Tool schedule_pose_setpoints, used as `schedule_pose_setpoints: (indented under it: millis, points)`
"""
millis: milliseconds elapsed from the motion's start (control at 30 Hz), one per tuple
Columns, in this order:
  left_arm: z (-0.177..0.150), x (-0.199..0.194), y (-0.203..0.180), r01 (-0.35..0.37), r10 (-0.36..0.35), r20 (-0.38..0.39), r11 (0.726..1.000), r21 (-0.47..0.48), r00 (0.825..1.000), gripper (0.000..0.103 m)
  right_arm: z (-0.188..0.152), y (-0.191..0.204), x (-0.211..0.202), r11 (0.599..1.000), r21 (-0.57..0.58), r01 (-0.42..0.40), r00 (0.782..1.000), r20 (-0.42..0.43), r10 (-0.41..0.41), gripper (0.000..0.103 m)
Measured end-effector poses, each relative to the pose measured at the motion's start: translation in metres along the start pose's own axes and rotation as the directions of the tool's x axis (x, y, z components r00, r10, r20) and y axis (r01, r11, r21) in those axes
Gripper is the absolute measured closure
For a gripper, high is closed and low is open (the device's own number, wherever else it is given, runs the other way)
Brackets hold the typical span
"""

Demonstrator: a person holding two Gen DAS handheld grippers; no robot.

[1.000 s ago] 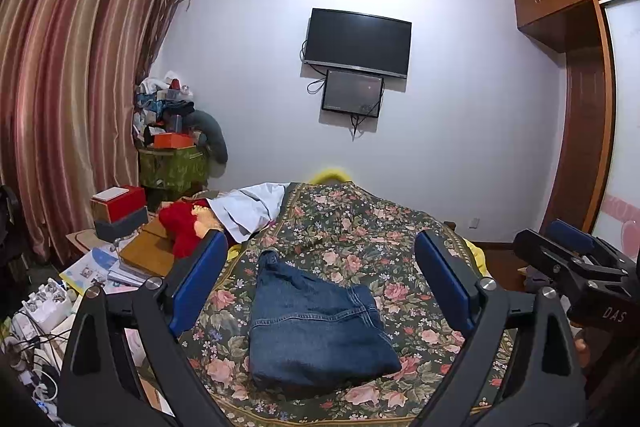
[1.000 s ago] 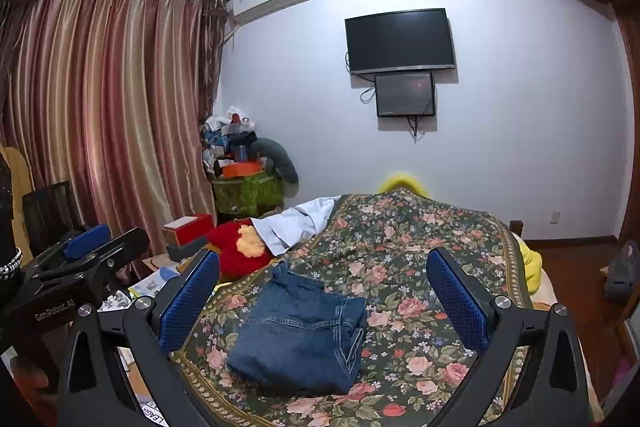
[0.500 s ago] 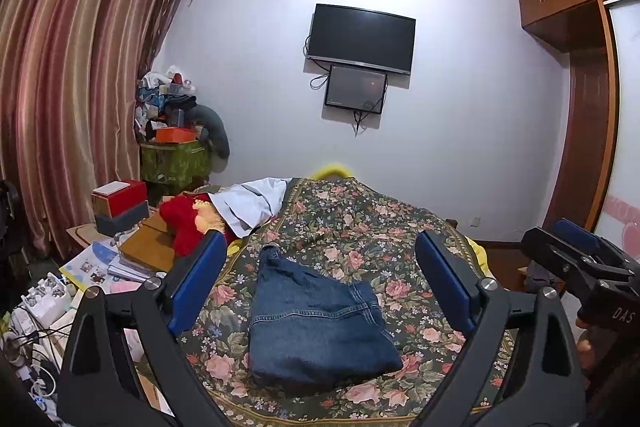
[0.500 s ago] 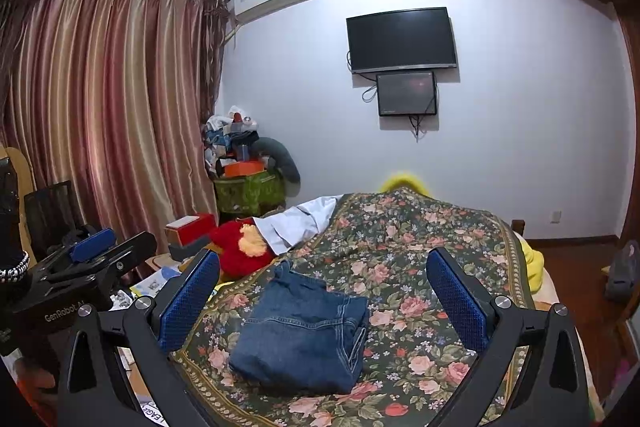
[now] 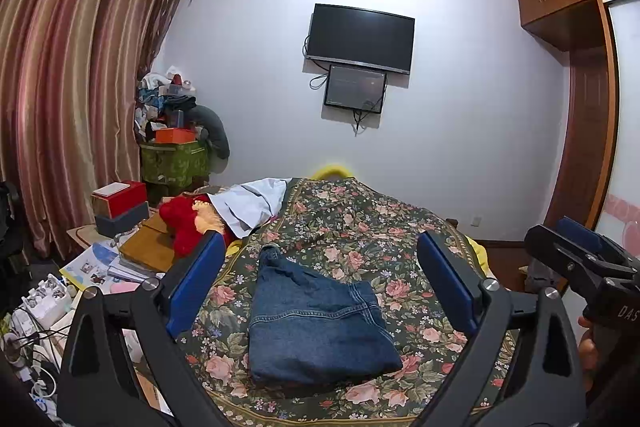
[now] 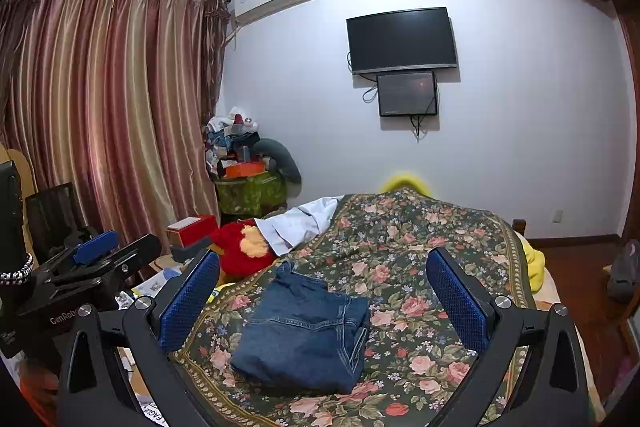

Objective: Fold large clothes

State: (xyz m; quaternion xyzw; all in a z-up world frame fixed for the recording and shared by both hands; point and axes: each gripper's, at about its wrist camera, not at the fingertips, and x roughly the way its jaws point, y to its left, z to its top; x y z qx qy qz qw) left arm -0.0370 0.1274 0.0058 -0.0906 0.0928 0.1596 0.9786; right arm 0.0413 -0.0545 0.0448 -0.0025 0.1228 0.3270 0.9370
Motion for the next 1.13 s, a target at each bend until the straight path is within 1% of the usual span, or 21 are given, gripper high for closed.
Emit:
schedule_pose_setpoints:
  millis: [133,467,567,733,1133]
  points:
    - [0.0,0.001,-0.002,0.007,-0.007,0.0,1.0,0.012,1.0,0.002,0.001,0.002,-0.002,1.0,0.002,0.001,1.0,0.003,-0.001,0.0]
    - [-0.002,0.002,-0.005,0.049,-0.049,-0.024,0.998,0.024,0.999,0.002,0.004,0.003,-0.003,1.0,0.004,0.004,1.0,0.011,-0.004,0.0]
    - [-0.003,-0.001,-0.007,0.047,-0.047,-0.015,0.998,0.035,0.999,0.002,0.004,0.003,-0.004,1.0,0.005,0.007,1.0,0.015,-0.007,0.0]
    - [-0.002,-0.001,-0.008,0.062,-0.062,-0.016,0.998,0.032,0.998,0.002,0.004,0.003,-0.005,1.0,0.009,0.009,1.0,0.016,-0.009,0.0]
    - [-0.003,-0.002,-0.01,0.062,-0.061,-0.013,0.997,0.043,0.998,0.002,0.004,0.002,-0.005,1.0,0.01,0.009,1.0,0.016,-0.009,0.0]
